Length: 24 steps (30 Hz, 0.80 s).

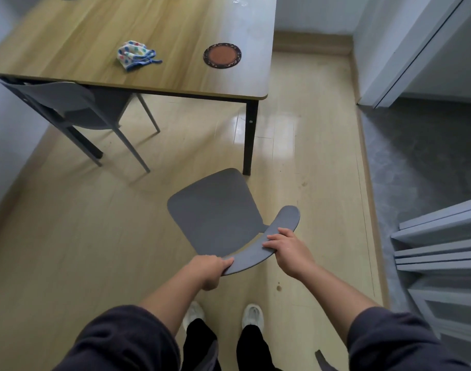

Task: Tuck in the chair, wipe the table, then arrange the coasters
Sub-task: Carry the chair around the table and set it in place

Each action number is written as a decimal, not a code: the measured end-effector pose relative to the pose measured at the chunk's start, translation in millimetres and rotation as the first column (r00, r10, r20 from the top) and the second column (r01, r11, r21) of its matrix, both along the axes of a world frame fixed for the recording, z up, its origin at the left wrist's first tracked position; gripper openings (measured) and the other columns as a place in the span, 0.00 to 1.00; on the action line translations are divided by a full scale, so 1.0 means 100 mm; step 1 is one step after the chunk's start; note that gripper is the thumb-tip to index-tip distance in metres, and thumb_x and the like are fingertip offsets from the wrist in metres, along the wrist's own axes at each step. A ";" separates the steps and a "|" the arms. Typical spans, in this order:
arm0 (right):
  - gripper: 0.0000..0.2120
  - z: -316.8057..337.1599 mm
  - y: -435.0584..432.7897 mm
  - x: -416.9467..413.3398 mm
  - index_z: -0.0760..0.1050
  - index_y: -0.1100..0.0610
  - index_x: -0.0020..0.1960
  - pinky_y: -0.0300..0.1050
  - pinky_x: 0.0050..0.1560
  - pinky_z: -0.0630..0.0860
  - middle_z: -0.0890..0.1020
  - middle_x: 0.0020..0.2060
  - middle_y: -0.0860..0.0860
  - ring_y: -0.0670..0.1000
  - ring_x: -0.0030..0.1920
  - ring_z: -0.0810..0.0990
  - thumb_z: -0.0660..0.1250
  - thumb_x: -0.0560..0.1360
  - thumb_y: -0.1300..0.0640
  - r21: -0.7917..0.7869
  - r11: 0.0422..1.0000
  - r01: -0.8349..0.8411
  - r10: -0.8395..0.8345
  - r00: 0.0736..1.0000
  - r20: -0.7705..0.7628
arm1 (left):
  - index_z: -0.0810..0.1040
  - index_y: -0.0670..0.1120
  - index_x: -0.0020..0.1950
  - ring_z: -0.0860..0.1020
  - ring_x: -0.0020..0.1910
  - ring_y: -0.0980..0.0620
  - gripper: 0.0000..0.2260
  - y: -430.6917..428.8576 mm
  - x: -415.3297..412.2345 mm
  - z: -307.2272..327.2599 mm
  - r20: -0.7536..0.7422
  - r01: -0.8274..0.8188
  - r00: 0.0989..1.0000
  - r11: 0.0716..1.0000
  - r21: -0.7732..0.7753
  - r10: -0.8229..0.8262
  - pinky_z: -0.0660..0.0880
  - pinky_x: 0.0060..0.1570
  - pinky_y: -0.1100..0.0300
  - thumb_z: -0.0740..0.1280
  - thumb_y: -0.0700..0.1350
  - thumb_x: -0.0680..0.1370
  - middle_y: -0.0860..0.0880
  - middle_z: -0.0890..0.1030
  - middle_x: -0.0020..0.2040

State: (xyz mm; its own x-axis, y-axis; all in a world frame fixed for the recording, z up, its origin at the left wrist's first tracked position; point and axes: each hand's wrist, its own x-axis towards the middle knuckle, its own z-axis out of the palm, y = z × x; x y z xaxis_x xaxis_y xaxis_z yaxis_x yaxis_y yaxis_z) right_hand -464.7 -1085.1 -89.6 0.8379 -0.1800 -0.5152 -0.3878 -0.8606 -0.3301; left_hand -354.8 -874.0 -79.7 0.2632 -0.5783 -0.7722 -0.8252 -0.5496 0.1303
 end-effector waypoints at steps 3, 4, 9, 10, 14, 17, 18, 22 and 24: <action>0.22 -0.04 0.31 0.12 0.72 0.42 0.70 0.45 0.63 0.69 0.70 0.72 0.40 0.49 0.75 0.59 0.53 0.83 0.61 0.048 0.998 0.030 -0.031 0.999 0.030 | 0.55 0.58 0.76 0.76 0.56 0.42 0.31 0.21 0.38 0.10 0.076 0.093 0.992 0.995 0.044 -0.096 0.69 0.40 0.55 0.56 0.37 0.76 0.44 0.75 0.61; 0.21 -0.04 0.42 0.17 0.71 0.41 0.71 0.45 0.61 0.69 0.69 0.72 0.39 0.49 0.74 0.60 0.52 0.84 0.59 0.068 0.997 0.021 -0.023 0.999 0.033 | 0.55 0.59 0.76 0.76 0.56 0.43 0.31 0.30 0.52 0.14 0.104 0.110 0.988 0.992 0.056 -0.115 0.68 0.40 0.55 0.56 0.37 0.77 0.44 0.76 0.60; 0.19 -0.03 0.95 0.51 0.69 0.41 0.72 0.46 0.62 0.70 0.69 0.72 0.39 0.48 0.72 0.63 0.51 0.85 0.53 0.148 0.989 -0.001 -0.006 0.999 0.042 | 0.69 0.58 0.68 0.77 0.56 0.46 0.25 0.74 1.08 0.26 0.256 0.075 0.964 0.997 0.024 -0.079 0.70 0.45 0.54 0.58 0.35 0.76 0.49 0.78 0.59; 0.19 -0.03 1.06 0.59 0.69 0.41 0.72 0.46 0.63 0.70 0.69 0.72 0.39 0.48 0.72 0.64 0.51 0.85 0.53 0.149 0.989 -0.008 0.002 0.999 0.042 | 0.71 0.57 0.65 0.78 0.56 0.47 0.22 0.84 1.17 0.24 0.291 0.072 0.954 0.997 0.004 -0.070 0.70 0.48 0.53 0.60 0.36 0.76 0.49 0.79 0.57; 0.18 -0.03 1.44 0.87 0.69 0.42 0.72 0.50 0.65 0.70 0.70 0.72 0.40 0.49 0.72 0.66 0.53 0.85 0.53 0.139 0.990 -0.021 0.018 1.000 0.026 | 0.73 0.58 0.64 0.75 0.59 0.49 0.19 1.27 1.41 0.08 0.344 -0.038 0.937 0.996 -0.081 0.064 0.65 0.61 0.50 0.61 0.39 0.77 0.52 0.78 0.57; 0.17 -0.08 1.72 1.05 0.71 0.43 0.71 0.51 0.63 0.72 0.72 0.70 0.42 0.50 0.70 0.67 0.53 0.84 0.53 0.126 0.990 -0.058 0.056 0.998 0.017 | 0.73 0.59 0.64 0.73 0.62 0.50 0.20 1.66 1.52 -0.11 0.332 -0.104 0.934 0.989 -0.103 0.132 0.64 0.64 0.48 0.58 0.38 0.78 0.52 0.76 0.59; 0.17 -0.10 1.80 1.09 0.72 0.44 0.70 0.52 0.61 0.73 0.74 0.68 0.43 0.51 0.69 0.68 0.53 0.84 0.53 0.121 0.990 -0.076 0.074 0.997 0.022 | 0.72 0.58 0.65 0.72 0.63 0.50 0.21 1.79 1.54 -0.19 0.310 -0.131 0.937 0.985 -0.111 0.159 0.65 0.65 0.46 0.58 0.38 0.77 0.52 0.76 0.61; 0.17 -0.17 2.02 1.12 0.74 0.49 0.68 0.49 0.65 0.68 0.76 0.67 0.46 0.53 0.69 0.69 0.55 0.83 0.59 0.108 0.993 -0.052 0.043 0.996 0.082 | 0.71 0.54 0.69 0.67 0.69 0.48 0.23 2.05 1.57 -0.38 0.213 -0.277 0.926 0.943 -0.184 0.313 0.66 0.65 0.50 0.58 0.36 0.76 0.49 0.72 0.66; 0.19 -0.17 2.01 1.13 0.74 0.49 0.70 0.49 0.68 0.65 0.74 0.69 0.48 0.54 0.71 0.67 0.55 0.83 0.60 0.103 0.994 -0.035 0.029 0.998 0.061 | 0.71 0.51 0.69 0.63 0.71 0.44 0.22 2.04 1.54 -0.39 0.221 -0.350 0.891 0.911 -0.218 0.396 0.64 0.67 0.52 0.60 0.37 0.76 0.45 0.69 0.70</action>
